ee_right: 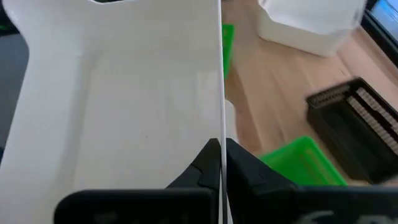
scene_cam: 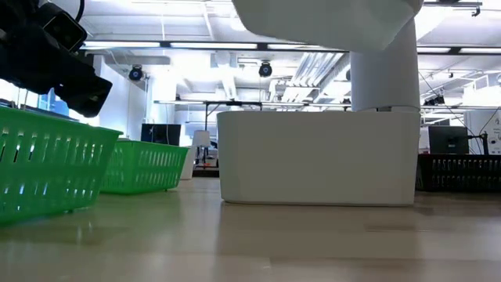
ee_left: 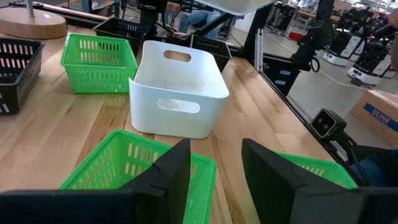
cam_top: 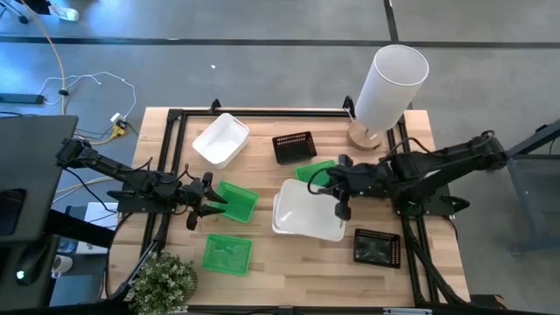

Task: Stack baskets by color
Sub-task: Stack the bottom white bin on the middle white bin

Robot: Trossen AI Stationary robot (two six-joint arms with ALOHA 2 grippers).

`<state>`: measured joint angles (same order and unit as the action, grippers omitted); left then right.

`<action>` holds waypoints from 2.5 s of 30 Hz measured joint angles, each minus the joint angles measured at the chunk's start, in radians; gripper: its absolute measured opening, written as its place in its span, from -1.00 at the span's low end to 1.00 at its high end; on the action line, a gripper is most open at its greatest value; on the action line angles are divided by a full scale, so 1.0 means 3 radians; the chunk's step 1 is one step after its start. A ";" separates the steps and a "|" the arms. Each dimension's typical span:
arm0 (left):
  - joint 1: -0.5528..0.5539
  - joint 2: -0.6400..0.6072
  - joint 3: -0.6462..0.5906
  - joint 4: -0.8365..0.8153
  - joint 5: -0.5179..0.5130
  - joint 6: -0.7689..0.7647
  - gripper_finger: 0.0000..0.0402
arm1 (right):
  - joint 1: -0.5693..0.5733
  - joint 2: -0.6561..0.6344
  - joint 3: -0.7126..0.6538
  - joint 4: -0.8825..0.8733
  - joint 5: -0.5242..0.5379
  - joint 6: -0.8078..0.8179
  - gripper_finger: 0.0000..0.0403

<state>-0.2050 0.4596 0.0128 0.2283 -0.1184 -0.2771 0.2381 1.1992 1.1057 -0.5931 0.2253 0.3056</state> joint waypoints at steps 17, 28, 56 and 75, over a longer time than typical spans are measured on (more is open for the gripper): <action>0.0000 0.0001 0.0000 0.0001 0.0000 -0.0032 -0.34 | -0.0565 0.0008 -0.0477 0.0280 -0.0626 -0.0086 -1.00; -0.0001 0.0001 -0.0001 -0.0003 0.0000 -0.0029 -0.34 | -0.0689 0.0216 -0.0640 0.0686 -0.0953 -0.0454 -1.00; -0.0001 0.0001 -0.0001 -0.0073 0.0001 -0.0034 -0.34 | -0.0883 0.0590 -0.0641 0.0853 -0.1140 -0.0760 -1.00; 0.0000 0.0010 -0.0001 -0.0085 0.0006 -0.0036 -0.34 | -0.0883 0.0903 -0.0640 0.0843 -0.1107 -0.0695 -1.00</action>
<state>-0.2050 0.4625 0.0125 0.2028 -0.1165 -0.2878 -0.0269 1.4700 0.9138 -0.3403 -0.1066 0.0971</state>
